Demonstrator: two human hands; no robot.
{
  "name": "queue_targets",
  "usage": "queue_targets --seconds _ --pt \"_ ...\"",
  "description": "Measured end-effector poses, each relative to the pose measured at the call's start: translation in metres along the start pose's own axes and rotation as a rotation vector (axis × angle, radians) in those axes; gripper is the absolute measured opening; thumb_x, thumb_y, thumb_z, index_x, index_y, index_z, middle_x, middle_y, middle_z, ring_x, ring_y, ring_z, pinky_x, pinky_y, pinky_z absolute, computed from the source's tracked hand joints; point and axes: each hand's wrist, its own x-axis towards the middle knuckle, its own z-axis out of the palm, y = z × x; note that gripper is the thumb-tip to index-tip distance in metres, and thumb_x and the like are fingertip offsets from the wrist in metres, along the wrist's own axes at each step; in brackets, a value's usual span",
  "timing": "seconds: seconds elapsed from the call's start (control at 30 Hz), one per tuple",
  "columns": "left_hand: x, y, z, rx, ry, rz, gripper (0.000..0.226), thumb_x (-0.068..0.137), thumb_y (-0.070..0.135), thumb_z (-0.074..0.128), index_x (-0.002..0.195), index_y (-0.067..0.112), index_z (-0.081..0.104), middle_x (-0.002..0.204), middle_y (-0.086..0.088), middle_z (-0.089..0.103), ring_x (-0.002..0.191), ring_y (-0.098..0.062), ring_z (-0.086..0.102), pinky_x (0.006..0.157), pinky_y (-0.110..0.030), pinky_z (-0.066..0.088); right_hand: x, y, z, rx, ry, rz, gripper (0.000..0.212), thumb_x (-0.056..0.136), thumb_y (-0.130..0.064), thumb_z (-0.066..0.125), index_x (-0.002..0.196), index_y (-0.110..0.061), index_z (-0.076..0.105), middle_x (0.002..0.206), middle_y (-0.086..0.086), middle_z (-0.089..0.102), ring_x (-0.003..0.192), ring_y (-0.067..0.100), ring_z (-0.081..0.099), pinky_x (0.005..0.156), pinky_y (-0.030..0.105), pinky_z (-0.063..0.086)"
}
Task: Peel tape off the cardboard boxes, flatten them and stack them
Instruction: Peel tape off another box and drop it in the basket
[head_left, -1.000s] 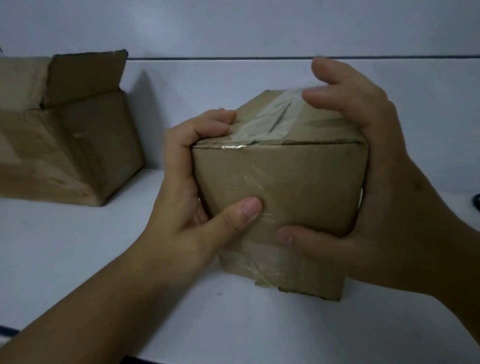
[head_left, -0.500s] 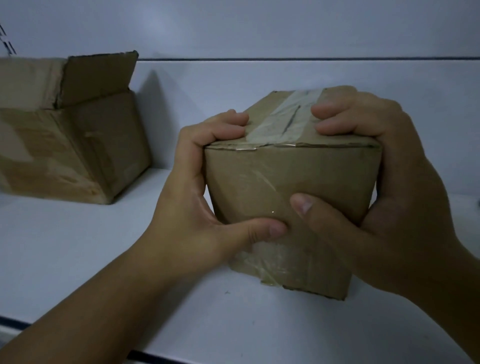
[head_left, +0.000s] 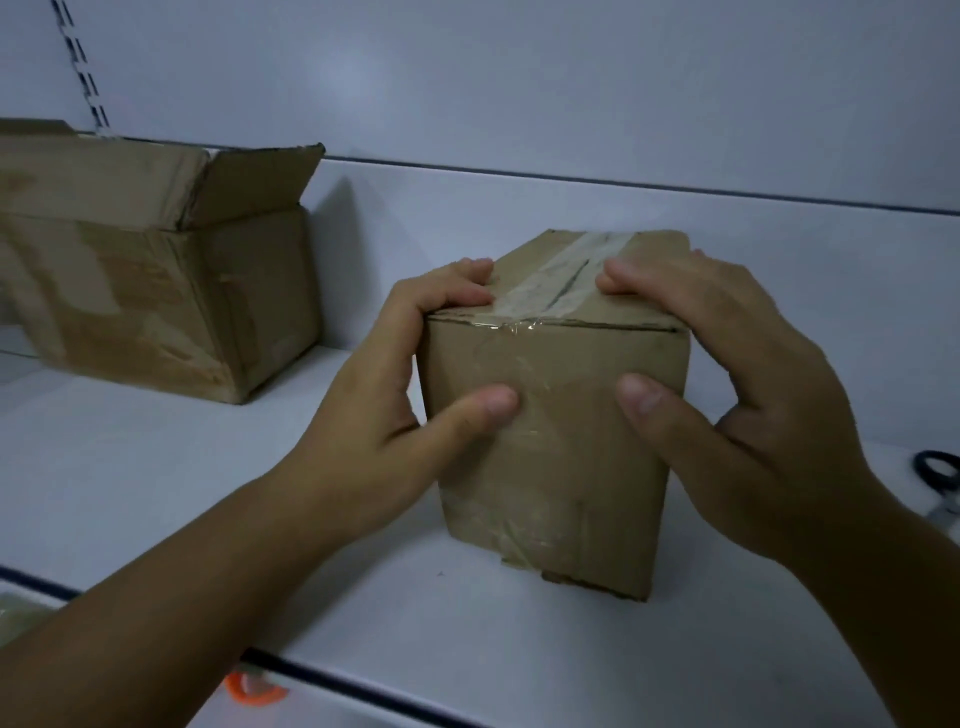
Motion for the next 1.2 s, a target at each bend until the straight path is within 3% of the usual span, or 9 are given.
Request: queue_targets --seconds 0.1,0.2,0.3,0.47,0.67,0.93,1.07,1.2 --pt "-0.008 0.004 -0.009 0.280 0.149 0.111 0.060 0.074 0.049 0.070 0.120 0.020 0.045 0.136 0.000 0.041 0.130 -0.016 0.040 0.104 -0.039 0.041 -0.002 -0.008 0.008 -0.035 0.035 -0.014 0.044 0.090 -0.028 0.050 0.129 -0.011 0.043 0.117 0.002 0.056 0.111 0.012 0.049 0.098 0.023 0.038" --pt "-0.015 0.007 -0.012 0.487 0.108 0.315 0.038 0.081 0.047 0.066 0.100 0.018 0.051 0.102 0.004 0.052 0.094 -0.009 0.052 0.080 -0.027 0.050 -0.002 -0.015 0.015 -0.086 0.061 -0.023 0.045 0.090 -0.031 0.049 0.130 -0.012 0.042 0.112 0.010 0.061 0.105 0.020 0.052 0.092 0.033 0.042" --pt "-0.021 0.012 -0.008 0.452 0.062 0.215 0.036 0.076 0.049 0.068 0.095 0.023 0.052 0.087 0.011 0.054 0.078 -0.007 0.052 0.069 -0.021 0.046 -0.003 -0.019 0.019 -0.121 0.061 -0.018 0.045 0.092 -0.036 0.048 0.132 -0.017 0.043 0.113 0.009 0.061 0.106 0.019 0.051 0.091 0.040 0.042" --pt "-0.022 0.020 -0.006 0.359 0.091 0.032 0.044 0.065 0.058 0.070 0.092 0.029 0.051 0.078 0.014 0.053 0.076 -0.002 0.050 0.068 -0.021 0.043 -0.003 -0.025 0.022 -0.164 0.051 0.035 0.041 0.090 -0.043 0.047 0.122 -0.019 0.057 0.106 0.004 0.061 0.100 0.018 0.051 0.085 0.047 0.041" --pt "-0.017 0.015 -0.014 0.176 0.044 -0.006 0.027 0.074 0.032 0.072 0.093 0.023 0.055 0.072 0.012 0.058 0.070 -0.007 0.056 0.068 -0.027 0.048 -0.001 -0.027 0.023 -0.137 0.069 0.039 0.032 0.090 -0.043 0.046 0.114 -0.025 0.056 0.102 -0.005 0.054 0.098 0.012 0.046 0.083 0.043 0.041" --pt "-0.012 0.018 -0.014 0.139 0.019 -0.065 0.028 0.067 0.027 0.069 0.089 0.021 0.053 0.072 0.004 0.056 0.067 -0.011 0.055 0.066 -0.027 0.048 0.000 -0.030 0.027 -0.145 0.092 0.060 0.026 0.088 -0.037 0.049 0.110 -0.027 0.057 0.097 0.001 0.060 0.095 0.015 0.047 0.084 0.045 0.040" --pt "-0.012 0.015 -0.014 0.111 0.028 -0.060 0.023 0.070 0.016 0.067 0.089 0.017 0.054 0.069 0.003 0.055 0.066 -0.015 0.054 0.066 -0.037 0.048 0.000 -0.031 0.027 -0.139 0.091 0.060 0.024 0.088 -0.036 0.049 0.110 -0.028 0.054 0.097 0.004 0.062 0.095 0.017 0.049 0.084 0.047 0.041" --pt "-0.011 0.017 -0.015 0.166 -0.019 -0.069 0.031 0.067 0.033 0.070 0.089 0.020 0.053 0.069 0.007 0.054 0.069 -0.015 0.053 0.065 -0.032 0.047 0.000 -0.031 0.028 -0.124 0.084 0.059 0.023 0.088 -0.036 0.048 0.110 -0.028 0.054 0.096 0.003 0.061 0.094 0.021 0.052 0.081 0.053 0.042"
